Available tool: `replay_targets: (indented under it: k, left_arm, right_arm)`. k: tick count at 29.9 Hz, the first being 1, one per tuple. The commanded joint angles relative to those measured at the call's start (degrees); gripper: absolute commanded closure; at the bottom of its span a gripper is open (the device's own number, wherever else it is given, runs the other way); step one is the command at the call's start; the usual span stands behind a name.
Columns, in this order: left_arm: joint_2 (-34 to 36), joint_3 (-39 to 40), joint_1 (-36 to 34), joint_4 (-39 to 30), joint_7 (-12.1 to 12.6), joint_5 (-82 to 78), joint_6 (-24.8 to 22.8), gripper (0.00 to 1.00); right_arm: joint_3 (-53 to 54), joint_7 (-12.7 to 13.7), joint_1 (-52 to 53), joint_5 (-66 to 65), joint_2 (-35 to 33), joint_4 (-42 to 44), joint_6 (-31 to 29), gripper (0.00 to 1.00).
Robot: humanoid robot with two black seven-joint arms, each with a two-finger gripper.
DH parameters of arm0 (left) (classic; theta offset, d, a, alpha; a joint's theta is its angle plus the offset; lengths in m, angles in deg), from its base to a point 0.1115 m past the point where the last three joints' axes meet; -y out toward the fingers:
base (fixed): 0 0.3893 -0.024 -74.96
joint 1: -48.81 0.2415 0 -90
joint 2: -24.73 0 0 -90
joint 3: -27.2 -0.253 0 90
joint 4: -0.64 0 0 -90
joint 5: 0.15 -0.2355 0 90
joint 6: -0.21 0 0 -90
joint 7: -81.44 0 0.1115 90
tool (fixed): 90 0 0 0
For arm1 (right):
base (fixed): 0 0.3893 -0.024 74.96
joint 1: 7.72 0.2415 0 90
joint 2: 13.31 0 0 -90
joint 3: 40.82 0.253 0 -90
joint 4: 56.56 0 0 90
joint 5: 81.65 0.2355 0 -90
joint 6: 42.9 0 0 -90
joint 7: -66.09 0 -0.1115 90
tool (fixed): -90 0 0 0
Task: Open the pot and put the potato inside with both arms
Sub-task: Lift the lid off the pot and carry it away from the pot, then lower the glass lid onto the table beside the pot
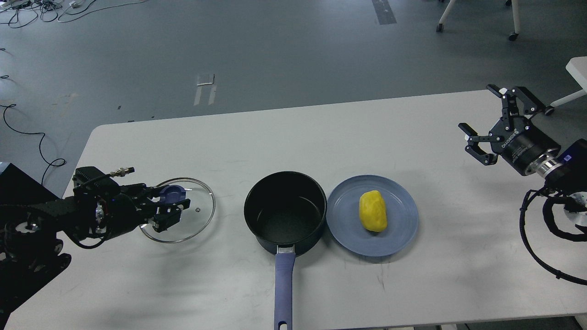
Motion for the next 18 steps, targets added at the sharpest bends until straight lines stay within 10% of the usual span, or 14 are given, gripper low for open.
replay_targets:
  k: [1, 10, 18]
  left_arm:
    - [-0.1, 0.0, 1.2, 1.6, 0.0, 0.1, 1.2, 0.58]
    - [-0.8, -0.1, 3.1, 5.0, 0.0, 1.9, 4.0, 0.53]
    - [-1.2, -0.2, 3.8, 5.0, 0.0, 2.0, 4.0, 0.26]
  right_arm:
    - [0.0, 0.0, 0.0, 0.0, 0.1, 0.0, 0.0, 0.0]
    - [0.0, 0.0, -0.1, 0.0, 0.0, 0.1, 0.0, 0.0]
    - [0.0, 0.0, -0.1, 0.0, 0.1, 0.1, 0.0, 0.0]
